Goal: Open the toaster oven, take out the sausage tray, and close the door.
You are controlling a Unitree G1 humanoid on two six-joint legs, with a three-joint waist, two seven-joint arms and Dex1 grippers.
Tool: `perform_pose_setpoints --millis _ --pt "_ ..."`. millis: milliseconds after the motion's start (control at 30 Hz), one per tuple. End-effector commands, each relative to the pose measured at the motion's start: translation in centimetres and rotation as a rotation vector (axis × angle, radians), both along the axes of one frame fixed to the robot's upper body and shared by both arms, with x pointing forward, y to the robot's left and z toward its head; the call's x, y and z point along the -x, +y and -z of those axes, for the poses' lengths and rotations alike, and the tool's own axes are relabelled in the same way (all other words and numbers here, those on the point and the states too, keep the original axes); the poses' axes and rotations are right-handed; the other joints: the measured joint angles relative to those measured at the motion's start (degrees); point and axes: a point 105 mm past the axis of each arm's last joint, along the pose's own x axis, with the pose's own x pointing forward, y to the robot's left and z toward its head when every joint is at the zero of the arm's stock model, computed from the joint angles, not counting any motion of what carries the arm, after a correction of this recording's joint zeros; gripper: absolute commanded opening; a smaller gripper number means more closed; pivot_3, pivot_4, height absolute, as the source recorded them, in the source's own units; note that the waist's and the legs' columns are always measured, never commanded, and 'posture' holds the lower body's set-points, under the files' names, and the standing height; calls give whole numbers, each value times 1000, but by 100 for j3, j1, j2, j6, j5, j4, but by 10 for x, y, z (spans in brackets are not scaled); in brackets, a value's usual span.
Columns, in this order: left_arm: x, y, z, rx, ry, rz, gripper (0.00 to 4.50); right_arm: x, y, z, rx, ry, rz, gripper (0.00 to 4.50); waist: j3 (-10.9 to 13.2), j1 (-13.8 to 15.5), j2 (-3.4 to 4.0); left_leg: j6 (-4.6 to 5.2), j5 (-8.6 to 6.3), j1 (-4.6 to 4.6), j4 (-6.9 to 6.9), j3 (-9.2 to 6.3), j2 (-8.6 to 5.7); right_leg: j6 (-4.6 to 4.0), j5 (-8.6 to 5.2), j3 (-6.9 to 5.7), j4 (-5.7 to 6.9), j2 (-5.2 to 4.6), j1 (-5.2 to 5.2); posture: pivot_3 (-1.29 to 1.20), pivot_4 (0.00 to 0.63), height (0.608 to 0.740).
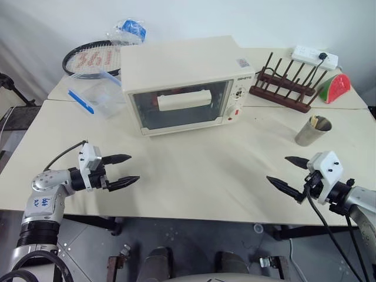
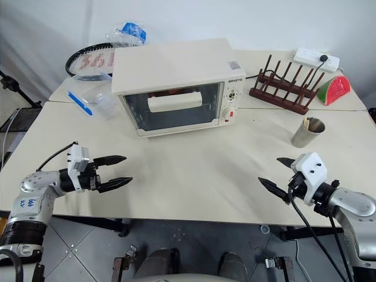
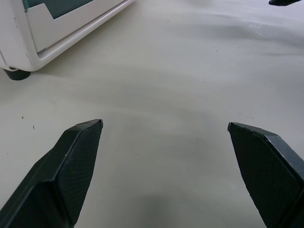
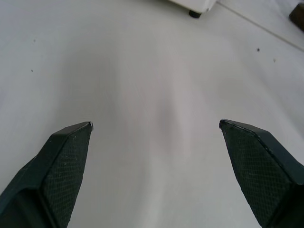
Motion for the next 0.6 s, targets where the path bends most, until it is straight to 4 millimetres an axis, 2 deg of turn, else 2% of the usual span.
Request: perform_pose_setpoints --millis 33,200,300,433,600 --pt "4 -2 -13 21 -38 34 4500 -1 9 -14 30 -30 -55 4479 0 0 0 0 0 0 0 1 0 0 0 1 1 0 -1 0 150 740" --pt "-5 1 -16 16 -58 -52 4500 -1 30 -25 13 -19 -135 4479 0 -5 0 0 -1 0 3 4 3 0 0 1 13 0 -8 0 150 740" --pt "-6 -2 -23 60 -59 -60 4500 -7 56 -36 -19 -11 -206 4479 1 -19 -2 0 -2 0 8 7 4 0 0 1 18 0 -12 0 150 740" --pt "-12 -5 -43 144 -135 -93 4500 -31 99 -60 -94 -33 -328 4479 5 -51 -9 -4 -4 2 15 12 10 -1 0 2 37 0 -20 0 150 740" --pt "-2 -4 -38 148 -95 -76 4500 -58 126 -86 -147 -90 -391 4479 4 -83 -13 -7 -17 -1 26 12 13 -1 0 -8 53 0 -28 0 150 740"
